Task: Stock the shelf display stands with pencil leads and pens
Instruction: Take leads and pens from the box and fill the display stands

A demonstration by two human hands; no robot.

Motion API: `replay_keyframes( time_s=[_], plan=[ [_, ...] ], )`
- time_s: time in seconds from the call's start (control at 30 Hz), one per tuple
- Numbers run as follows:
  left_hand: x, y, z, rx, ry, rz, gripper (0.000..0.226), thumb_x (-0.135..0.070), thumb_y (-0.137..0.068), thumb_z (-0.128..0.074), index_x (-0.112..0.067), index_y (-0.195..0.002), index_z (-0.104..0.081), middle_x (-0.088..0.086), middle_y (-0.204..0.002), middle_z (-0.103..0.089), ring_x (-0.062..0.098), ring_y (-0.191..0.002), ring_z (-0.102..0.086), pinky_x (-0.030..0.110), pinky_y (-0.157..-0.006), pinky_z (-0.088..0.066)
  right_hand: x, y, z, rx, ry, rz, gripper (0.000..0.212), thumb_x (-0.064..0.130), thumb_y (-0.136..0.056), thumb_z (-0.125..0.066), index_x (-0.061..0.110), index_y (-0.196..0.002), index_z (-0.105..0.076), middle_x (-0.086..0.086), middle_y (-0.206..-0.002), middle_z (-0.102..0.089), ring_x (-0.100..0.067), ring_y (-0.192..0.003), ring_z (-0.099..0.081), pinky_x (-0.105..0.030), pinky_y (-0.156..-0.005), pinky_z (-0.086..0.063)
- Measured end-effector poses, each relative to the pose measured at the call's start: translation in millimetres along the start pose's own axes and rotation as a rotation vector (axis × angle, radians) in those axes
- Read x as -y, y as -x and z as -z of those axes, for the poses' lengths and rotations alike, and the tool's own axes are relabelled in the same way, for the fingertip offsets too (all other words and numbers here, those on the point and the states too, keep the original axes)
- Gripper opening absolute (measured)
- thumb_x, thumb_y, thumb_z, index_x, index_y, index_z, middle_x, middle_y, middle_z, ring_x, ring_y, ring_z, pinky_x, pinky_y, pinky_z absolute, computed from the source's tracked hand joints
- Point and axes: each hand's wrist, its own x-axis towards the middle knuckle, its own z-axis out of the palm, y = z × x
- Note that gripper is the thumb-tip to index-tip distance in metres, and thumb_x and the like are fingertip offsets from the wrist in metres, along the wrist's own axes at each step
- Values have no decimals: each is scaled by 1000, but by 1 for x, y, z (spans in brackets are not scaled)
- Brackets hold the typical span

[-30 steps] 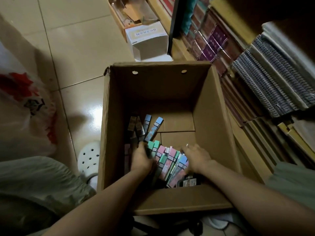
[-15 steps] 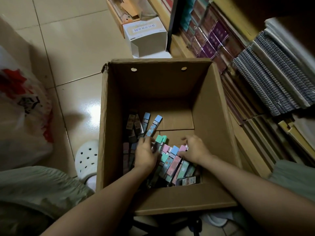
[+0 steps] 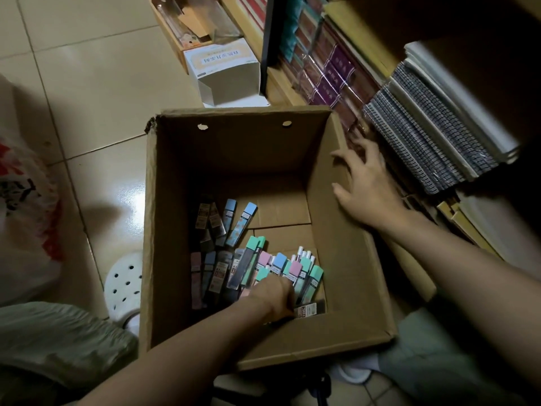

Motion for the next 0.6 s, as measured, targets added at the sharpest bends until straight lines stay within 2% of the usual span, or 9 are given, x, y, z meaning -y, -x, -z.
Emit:
replay_keyframes(
  time_s=[0.03,0.1,0.17,0.3,0.37,0.43,0.5,0.57,0.6],
  plan=[
    [2,0,1,-14,26,-1,21,-21,-87,-68,-15,-107,-68,4,-111,-67,16,-102,-64,31,-91,-54,-1,3,-4,-1,-104,-23,53,15,-89,-66,25,-137,-46,-8,-149,-24,-24,-136,-32,-27,-107,-30],
    [10,1,10,-81,103,22,20,-19,-87,-68,-17,-107,-67,-1,-110,-67,11,-101,-63,24,-86,-54,-2,3,-11,-41,-186,-43,54,12,-89,-64,26,-138,-46,-6,-145,-30,-21,-127,-42,-19,-96,-31],
    [22,4,23,-190,175,70,19,-18,-87,-68,-19,-106,-67,-3,-109,-67,7,-97,-61,20,-80,-53,-2,3,-16,-80,-185,-44,52,12,-89,-64,25,-137,-48,-6,-142,-33,-19,-124,-44,-19,-92,-32],
    [42,10,42,-387,361,195,10,-19,-85,-71,-20,-88,-62,-1,-101,-67,12,-96,-63,26,-82,-54,-3,3,-17,-110,-216,-48,50,13,-89,-65,27,-134,-50,-4,-142,-34,-15,-120,-44,-19,-89,-34],
    [46,12,44,-437,523,239,13,-17,-85,-71,-17,-84,-58,-1,-94,-66,11,-88,-63,24,-72,-53,-3,3,-17,-106,-214,-41,51,15,-89,-66,28,-134,-49,-3,-143,-34,-15,-121,-44,-20,-89,-35],
    [46,14,42,-437,708,252,14,-13,-86,-70,-14,-85,-56,0,-88,-64,11,-79,-62,22,-63,-52,-3,3,-17,-87,-214,-36,51,17,-88,-67,27,-135,-49,-4,-143,-34,-18,-123,-45,-21,-90,-37],
    [44,17,41,-404,938,239,14,-9,-86,-69,-12,-85,-56,4,-90,-65,14,-79,-63,22,-56,-52,-1,4,-14,-93,-183,-16,51,19,-87,-69,24,-134,-49,-6,-143,-34,-22,-127,-43,-28,-97,-39],
    [41,19,41,-378,1168,226,12,-5,-85,-69,-11,-89,-59,9,-97,-67,19,-80,-67,23,-55,-53,8,6,-12,-201,15,136,46,19,-85,-69,19,-129,-54,-10,-142,-40,-27,-130,-41,-42,-104,-40],
    [40,19,41,-380,1266,222,14,-3,-85,-69,-13,-93,-62,10,-96,-68,19,-78,-68,24,-55,-54,16,6,-13,-239,75,252,42,17,-85,-69,16,-125,-57,-12,-138,-45,-29,-126,-45,-46,-103,-42]
  ],
)
